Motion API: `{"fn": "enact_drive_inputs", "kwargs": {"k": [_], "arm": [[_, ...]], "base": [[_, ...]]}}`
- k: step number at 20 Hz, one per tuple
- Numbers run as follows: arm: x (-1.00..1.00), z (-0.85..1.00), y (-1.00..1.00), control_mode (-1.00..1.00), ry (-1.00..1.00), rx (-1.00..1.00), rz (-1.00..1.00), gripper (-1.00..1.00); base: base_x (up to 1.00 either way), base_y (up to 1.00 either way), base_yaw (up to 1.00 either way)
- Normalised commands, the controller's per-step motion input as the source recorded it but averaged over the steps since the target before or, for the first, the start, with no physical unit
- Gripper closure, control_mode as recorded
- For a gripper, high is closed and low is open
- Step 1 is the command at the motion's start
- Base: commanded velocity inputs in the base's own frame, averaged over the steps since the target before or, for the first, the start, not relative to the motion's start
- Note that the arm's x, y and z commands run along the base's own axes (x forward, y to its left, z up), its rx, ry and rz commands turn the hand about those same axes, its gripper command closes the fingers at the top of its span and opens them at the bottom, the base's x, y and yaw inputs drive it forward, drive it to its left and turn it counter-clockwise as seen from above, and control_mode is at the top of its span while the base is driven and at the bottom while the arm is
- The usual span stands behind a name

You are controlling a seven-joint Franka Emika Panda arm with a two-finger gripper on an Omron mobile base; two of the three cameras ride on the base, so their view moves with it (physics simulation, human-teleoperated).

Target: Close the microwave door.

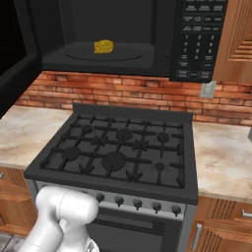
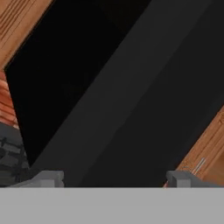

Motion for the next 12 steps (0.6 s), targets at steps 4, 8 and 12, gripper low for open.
{"fn": "enact_drive_inputs", "kwargs": {"k": [4, 8, 12], "arm": [[0.49, 0.00, -1.00, -1.00, 0.00, 0.05, -0.07, -1.00], [0.55, 0.00, -0.92, -1.00, 0.00, 0.02, -0.03, -1.00], [0.59, 0.02, -0.76, -1.00, 0.00, 0.00, -0.01, -1.00]], "base": [[0.00, 0.00, 0.00], [0.00, 0.00, 0.00], [0.00, 0.00, 0.00]]}}
